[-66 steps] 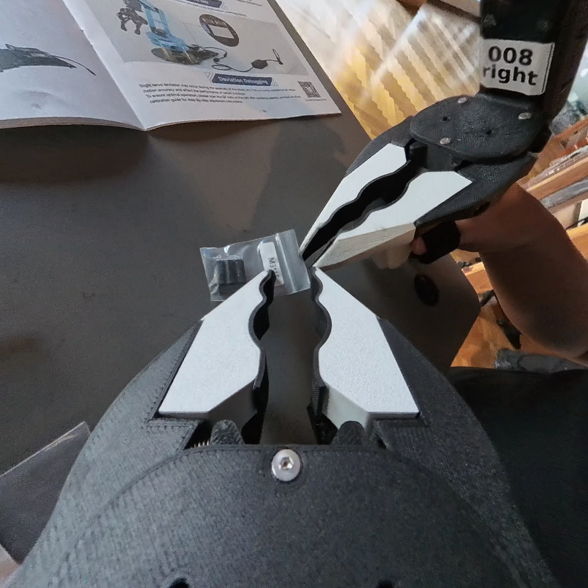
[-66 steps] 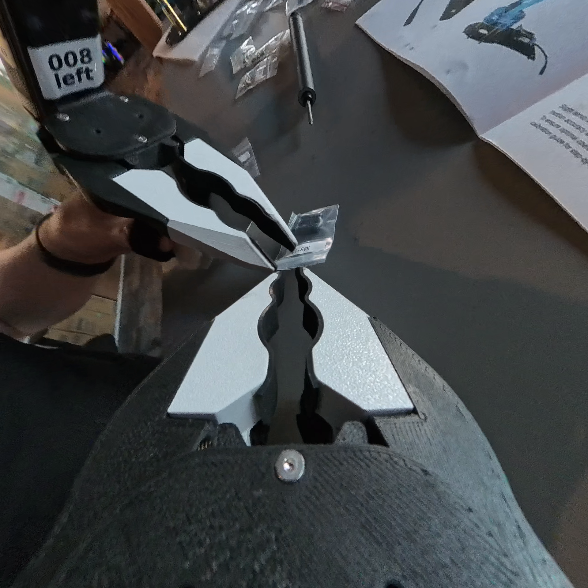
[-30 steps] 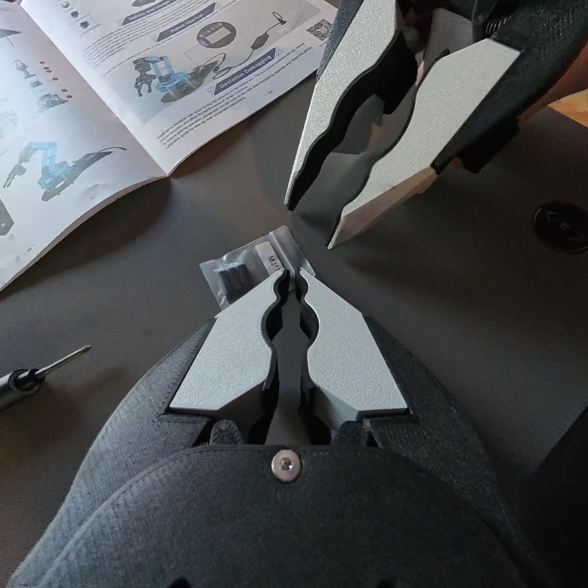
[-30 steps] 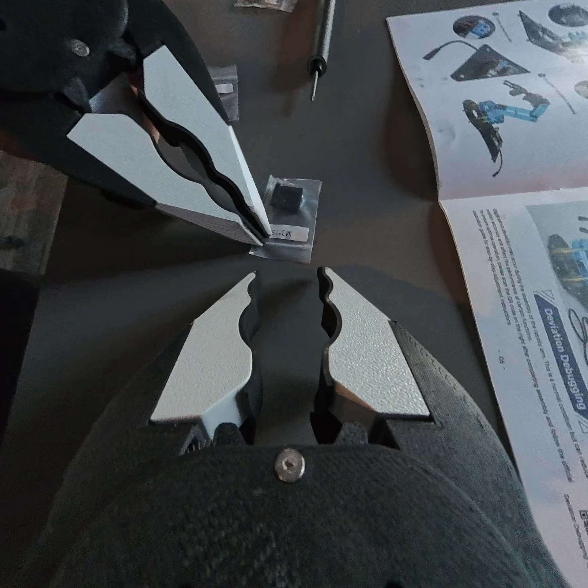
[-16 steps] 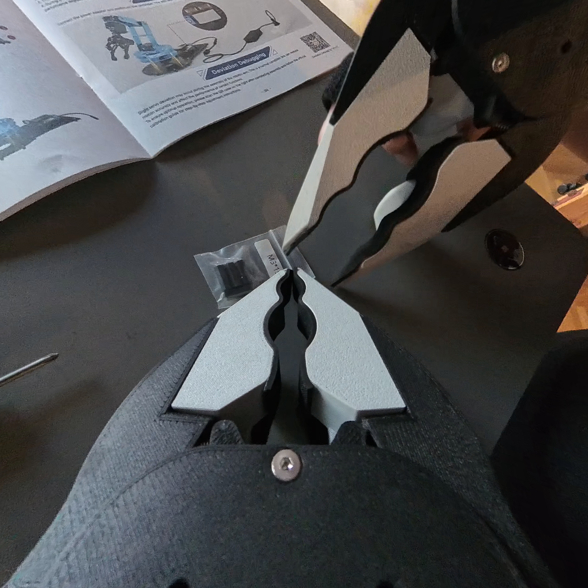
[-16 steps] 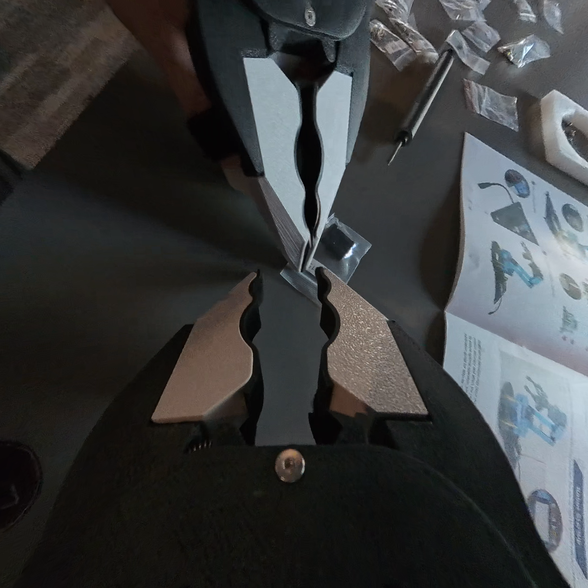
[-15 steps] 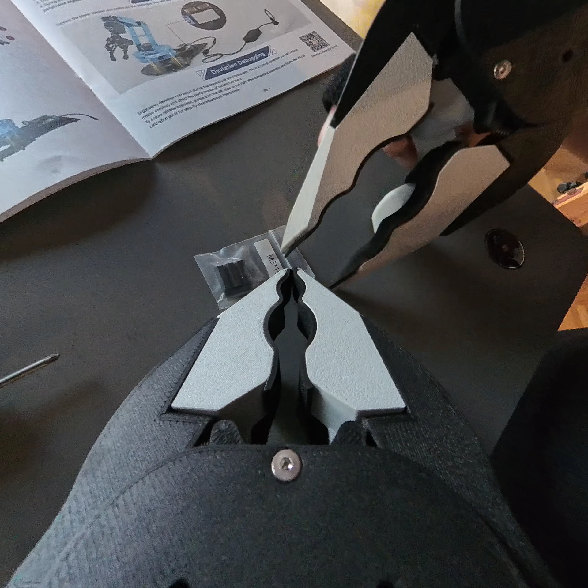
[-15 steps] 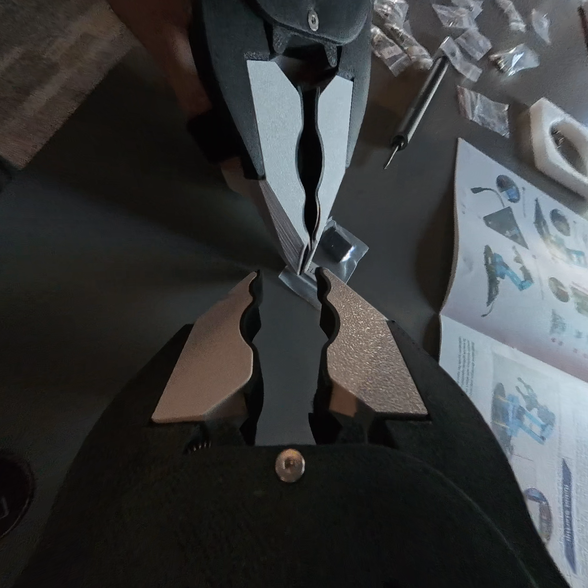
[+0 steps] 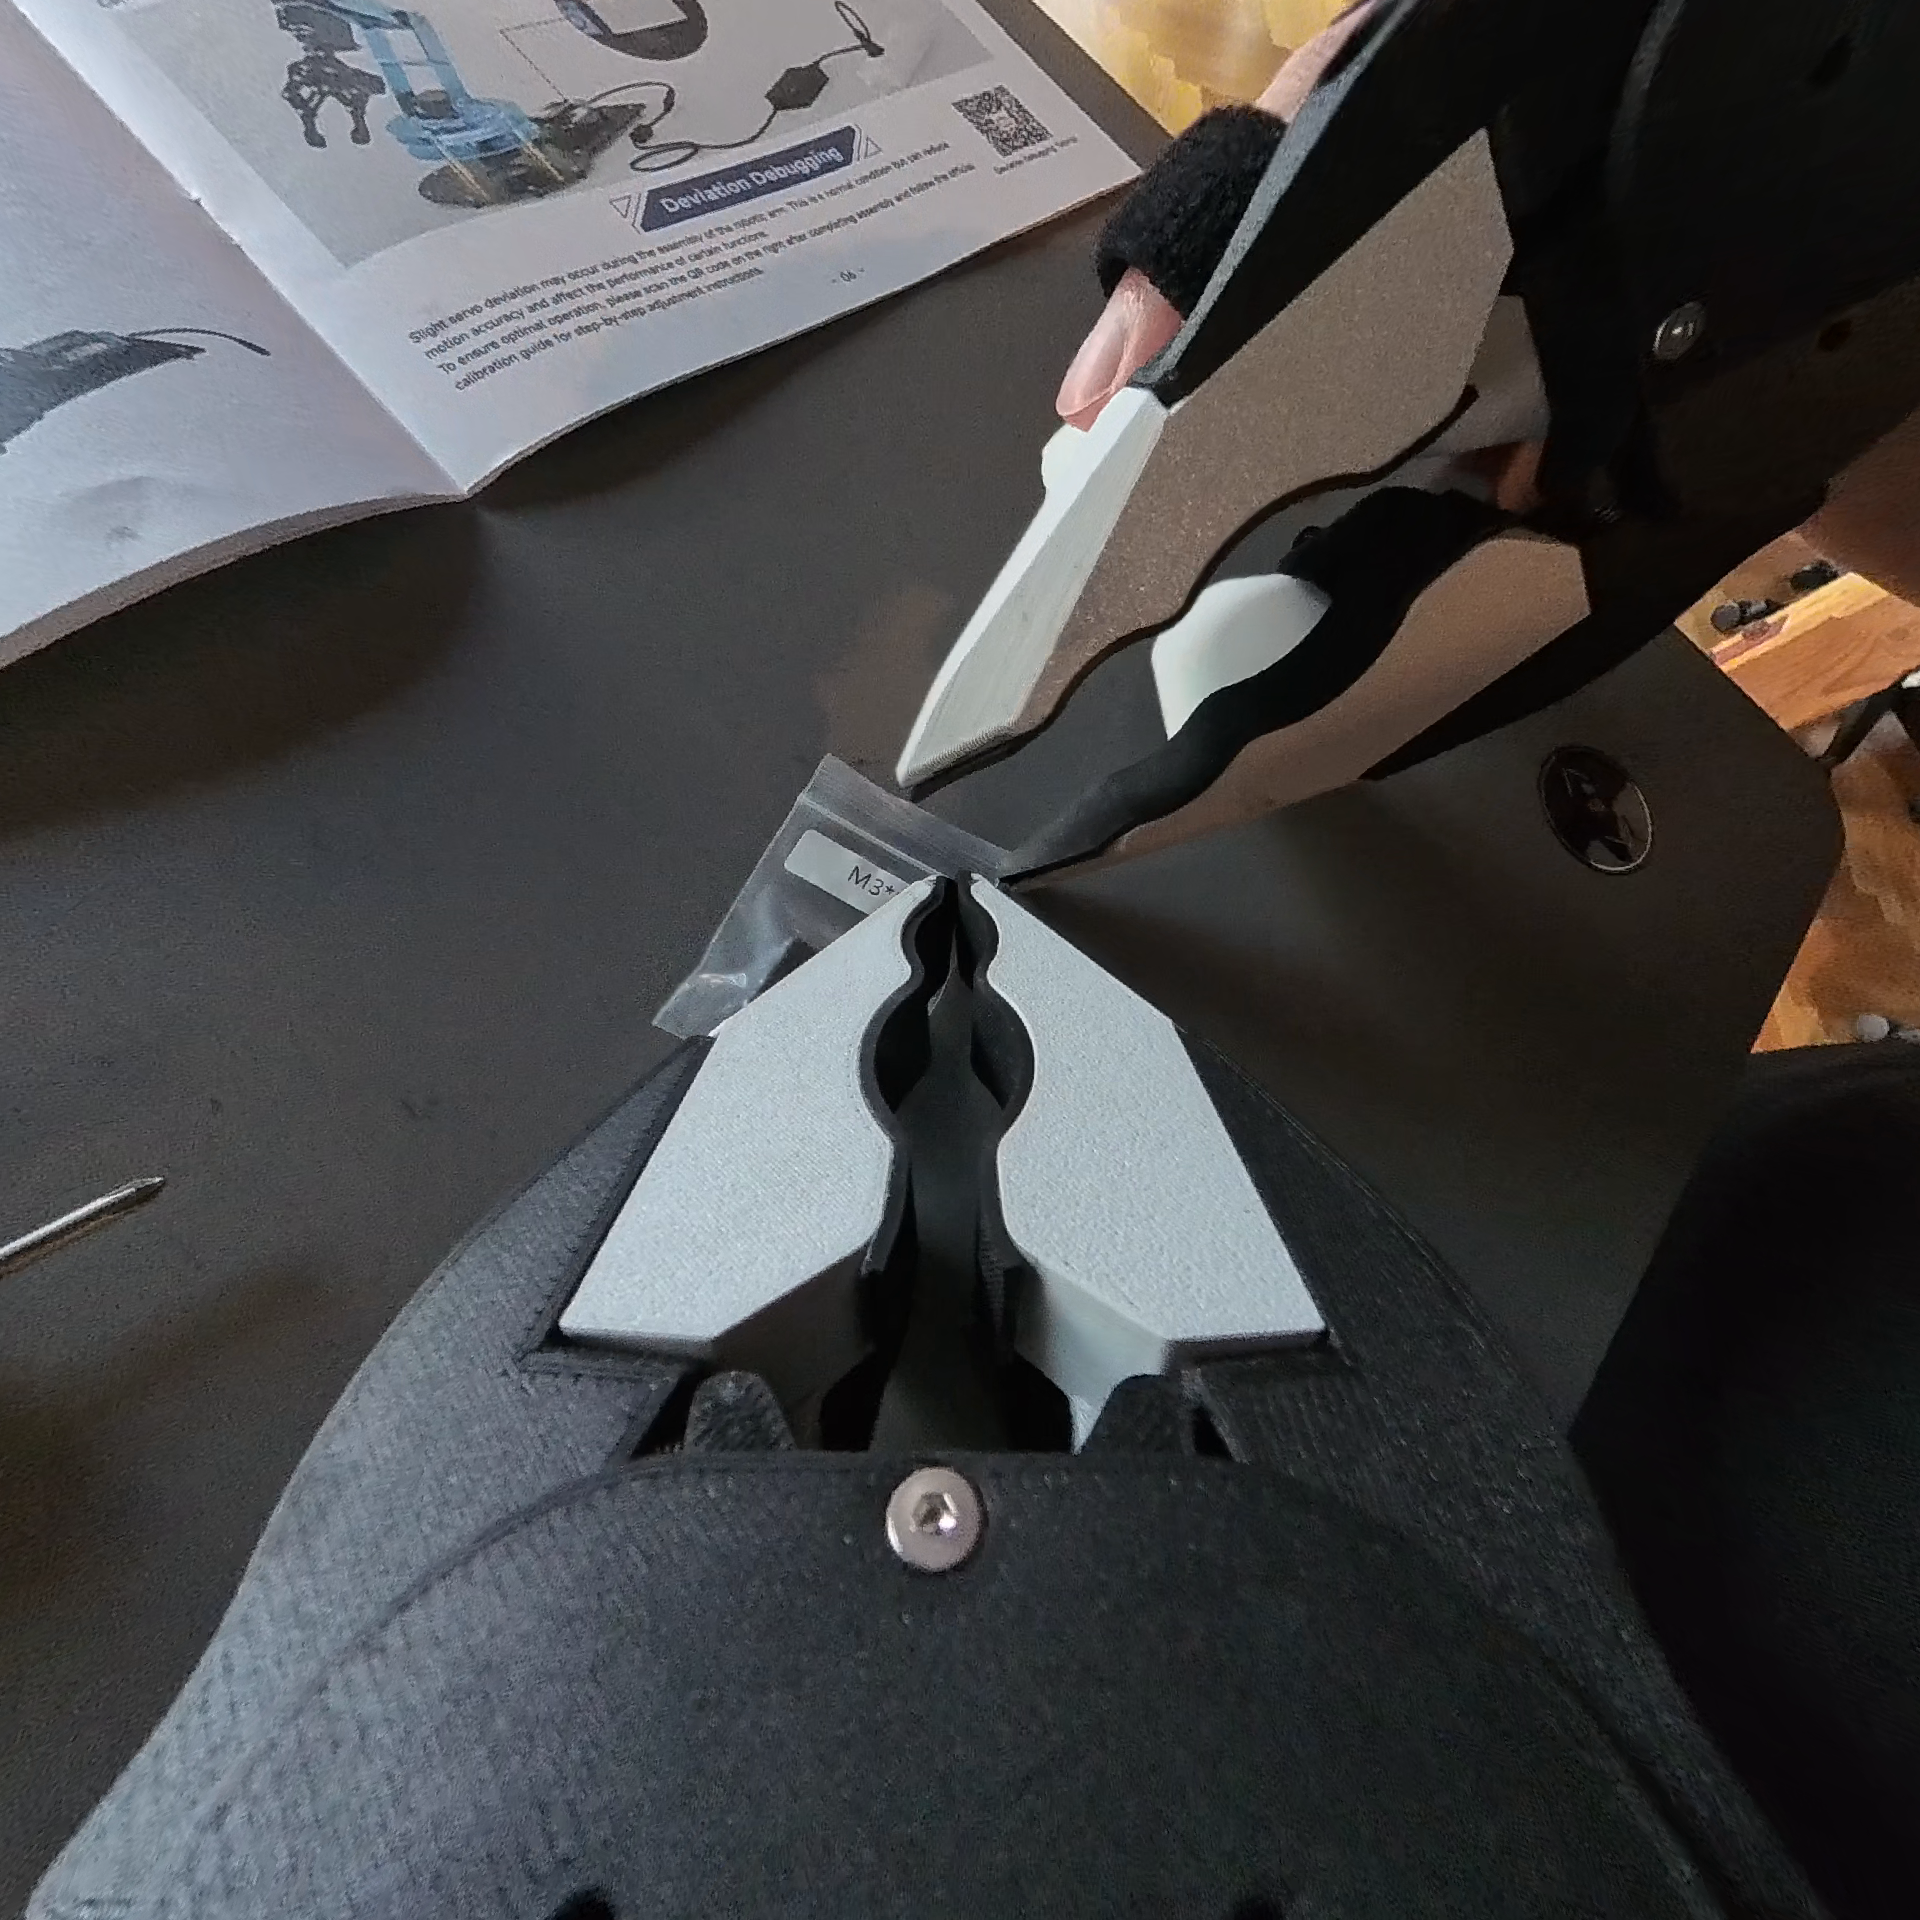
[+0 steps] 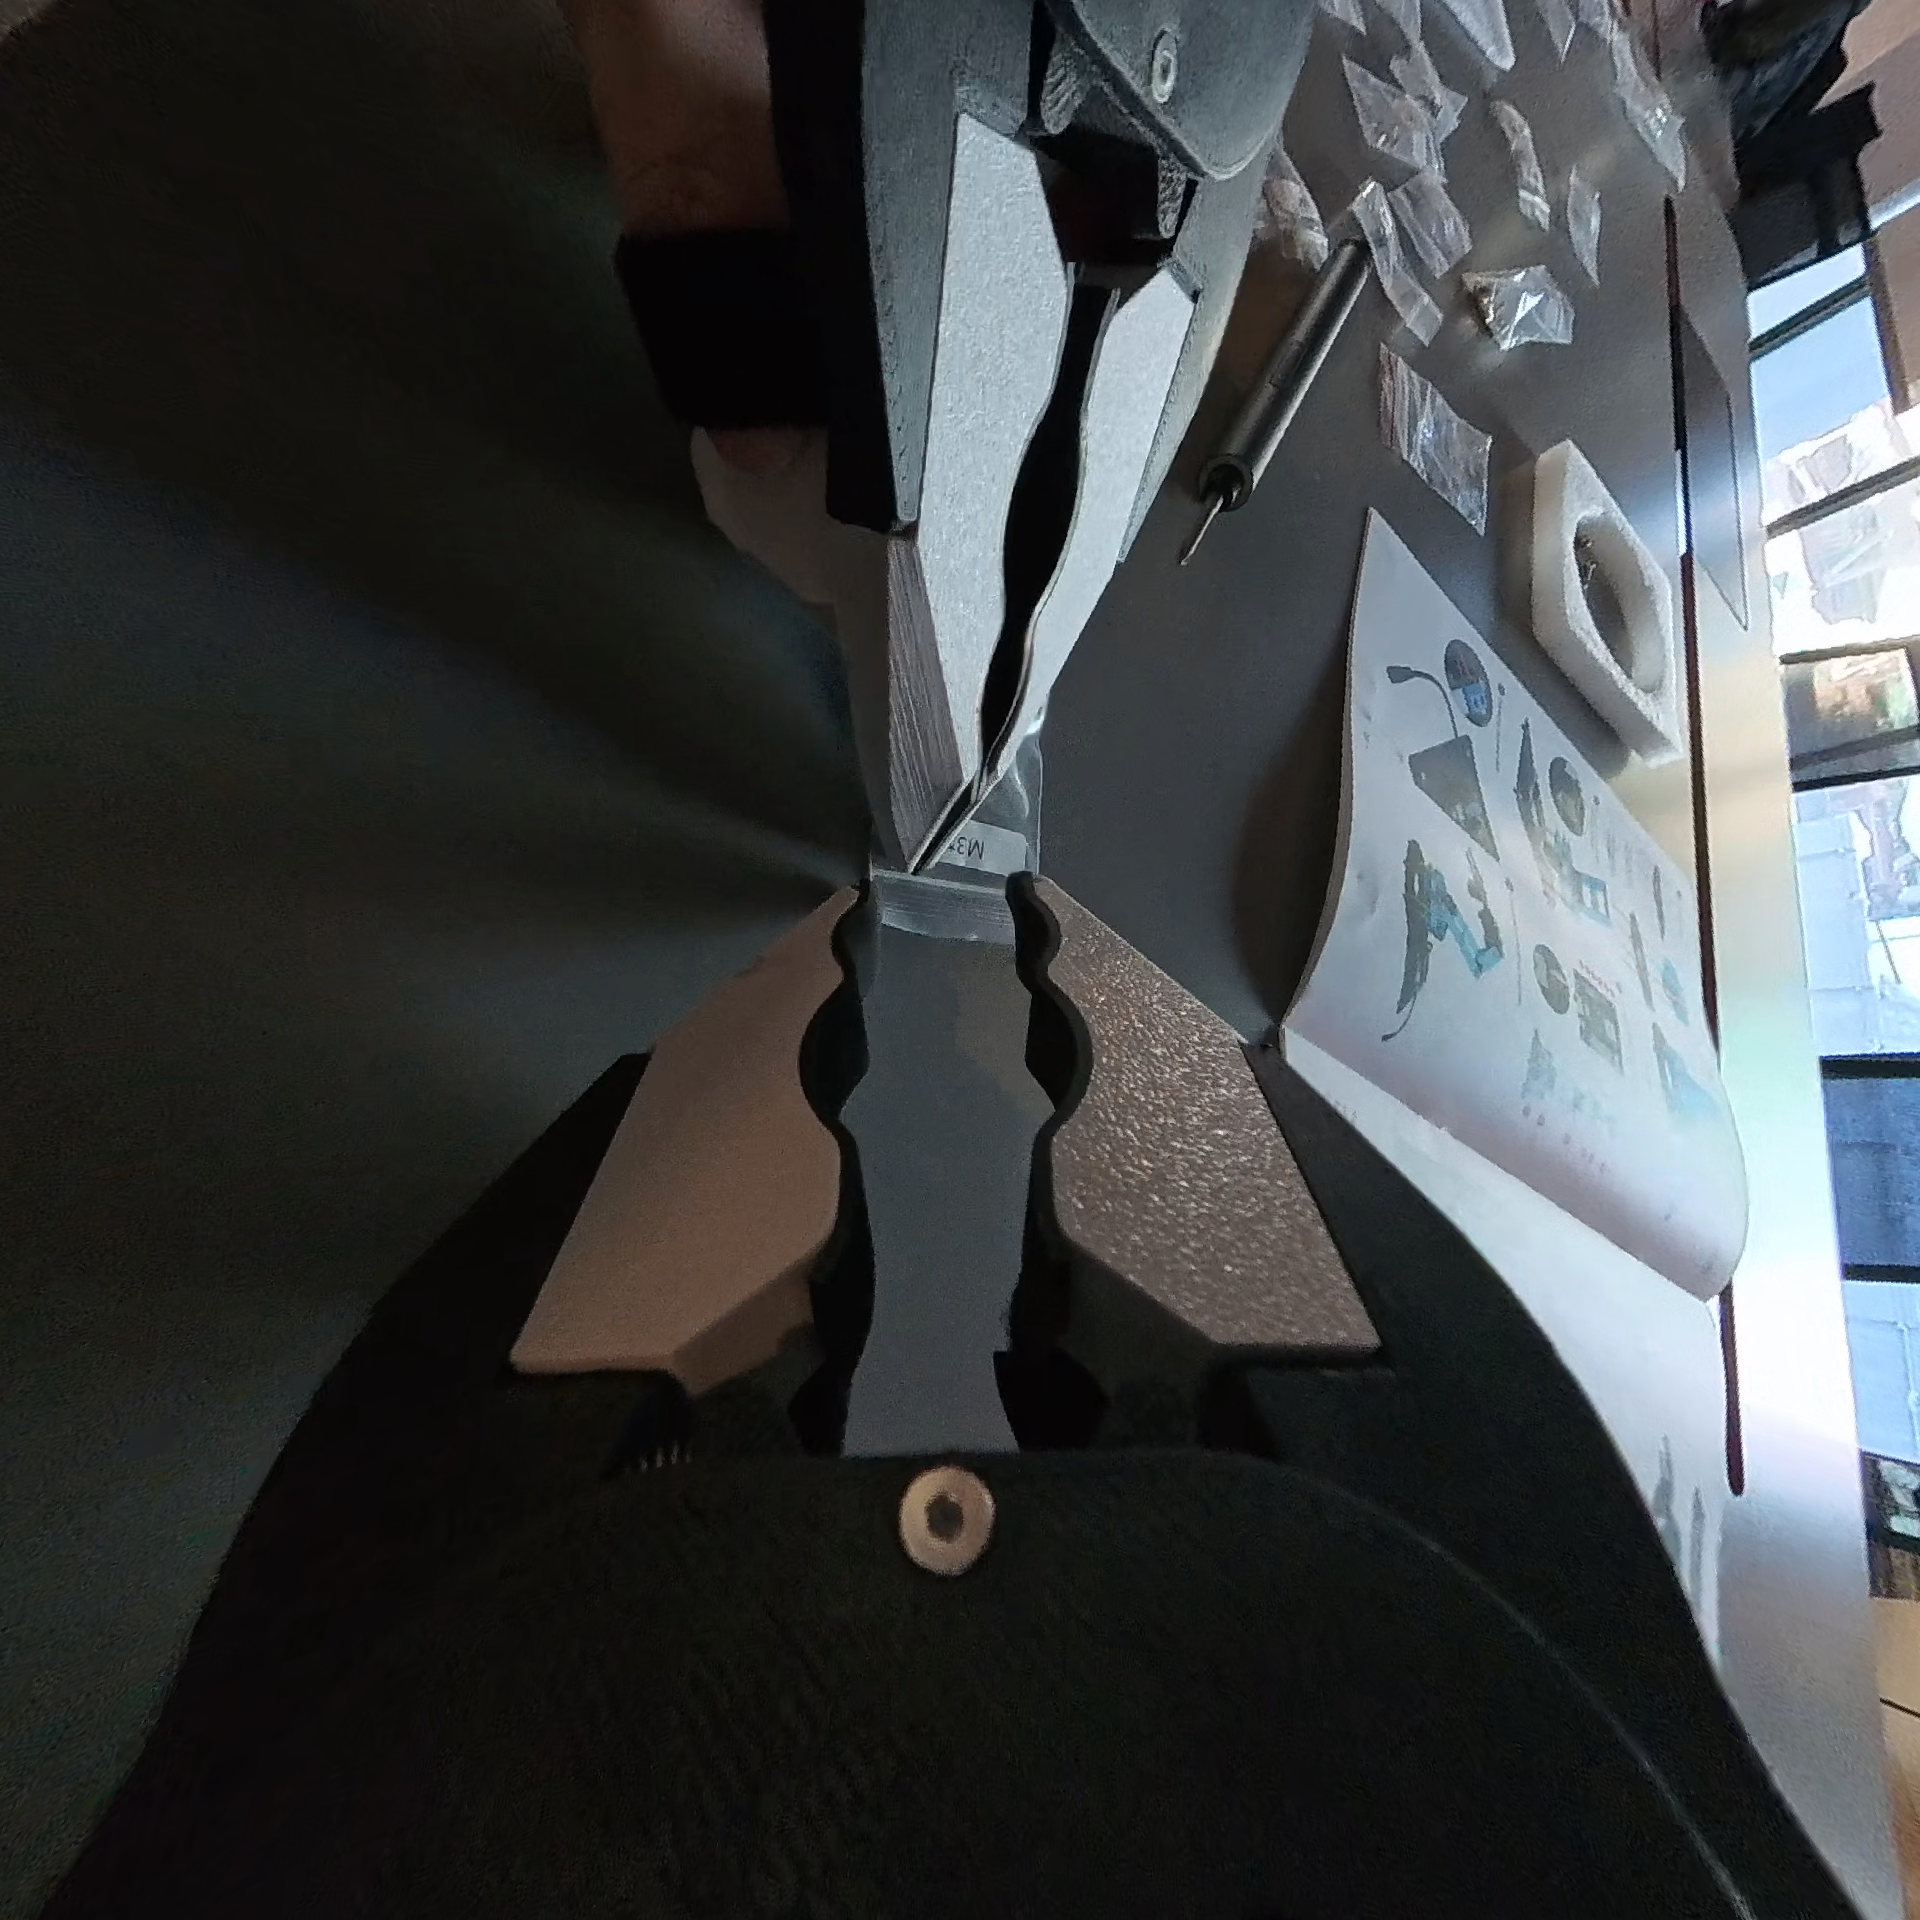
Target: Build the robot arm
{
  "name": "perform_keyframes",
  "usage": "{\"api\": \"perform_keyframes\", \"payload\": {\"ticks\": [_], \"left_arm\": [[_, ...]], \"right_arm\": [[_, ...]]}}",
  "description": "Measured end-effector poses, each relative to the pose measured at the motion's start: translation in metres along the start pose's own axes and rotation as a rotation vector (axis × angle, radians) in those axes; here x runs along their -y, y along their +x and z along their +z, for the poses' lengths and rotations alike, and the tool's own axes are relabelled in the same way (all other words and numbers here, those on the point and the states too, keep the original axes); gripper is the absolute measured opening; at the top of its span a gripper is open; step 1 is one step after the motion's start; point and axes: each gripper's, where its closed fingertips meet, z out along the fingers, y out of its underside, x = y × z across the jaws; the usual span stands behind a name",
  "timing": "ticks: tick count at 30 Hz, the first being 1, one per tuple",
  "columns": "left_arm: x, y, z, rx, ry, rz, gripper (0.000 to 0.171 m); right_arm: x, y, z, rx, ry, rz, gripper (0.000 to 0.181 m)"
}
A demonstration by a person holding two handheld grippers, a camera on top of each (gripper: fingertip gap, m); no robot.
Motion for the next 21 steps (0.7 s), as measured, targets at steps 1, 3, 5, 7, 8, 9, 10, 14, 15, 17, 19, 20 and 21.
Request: {"api": "perform_keyframes", "payload": {"ticks": [1,3,5,7,8,9,10,14,15,17,19,20,21], "left_arm": [[0.0,0.0,0.0,-0.001,-0.001,0.001,0.0],[0.0,0.0,0.0,-0.004,-0.002,0.002,0.0],[0.0,0.001,0.0,-0.003,-0.001,-0.001,0.0],[0.001,0.001,0.0,0.003,-0.002,-0.012,0.0],[0.002,0.002,-0.001,0.012,0.01,-0.01,0.003],[0.006,0.002,-0.004,0.037,0.033,0.004,0.011],[0.009,0.001,-0.008,0.075,0.059,0.027,0.016],[0.008,-0.005,-0.023,0.202,0.049,0.108,0.039],[0.008,-0.004,-0.026,0.198,0.056,0.113,0.036],[0.003,-0.006,-0.028,0.2,0.041,0.117,0.035],[-0.008,-0.014,-0.025,0.221,-0.013,0.129,0.041],[-0.012,-0.015,-0.022,0.217,-0.03,0.132,0.043],[-0.013,-0.015,-0.02,0.21,-0.033,0.136,0.048]], "right_arm": [[-0.001,0.001,0.0,-0.01,0.0,-0.009,0.025],[-0.001,-0.001,-0.001,-0.003,0.002,0.006,0.024],[-0.003,-0.002,-0.002,0.045,0.013,0.125,0.024],[-0.004,-0.003,-0.004,0.111,0.046,0.282,0.026],[-0.005,-0.002,-0.005,0.127,0.059,0.337,0.026],[-0.008,-0.001,-0.004,0.133,0.052,0.38,0.026],[-0.01,-0.003,-0.004,0.146,0.044,0.405,0.026],[-0.011,-0.003,-0.002,0.148,0.042,0.432,0.025],[-0.011,-0.002,-0.002,0.136,0.042,0.409,0.025],[-0.011,0.003,-0.001,0.089,0.037,0.336,0.025],[-0.011,0.006,-0.001,0.049,0.035,0.235,0.025],[-0.01,0.006,-0.001,0.035,0.034,0.187,0.025],[-0.009,0.006,-0.001,0.023,0.034,0.139,0.025]]}}
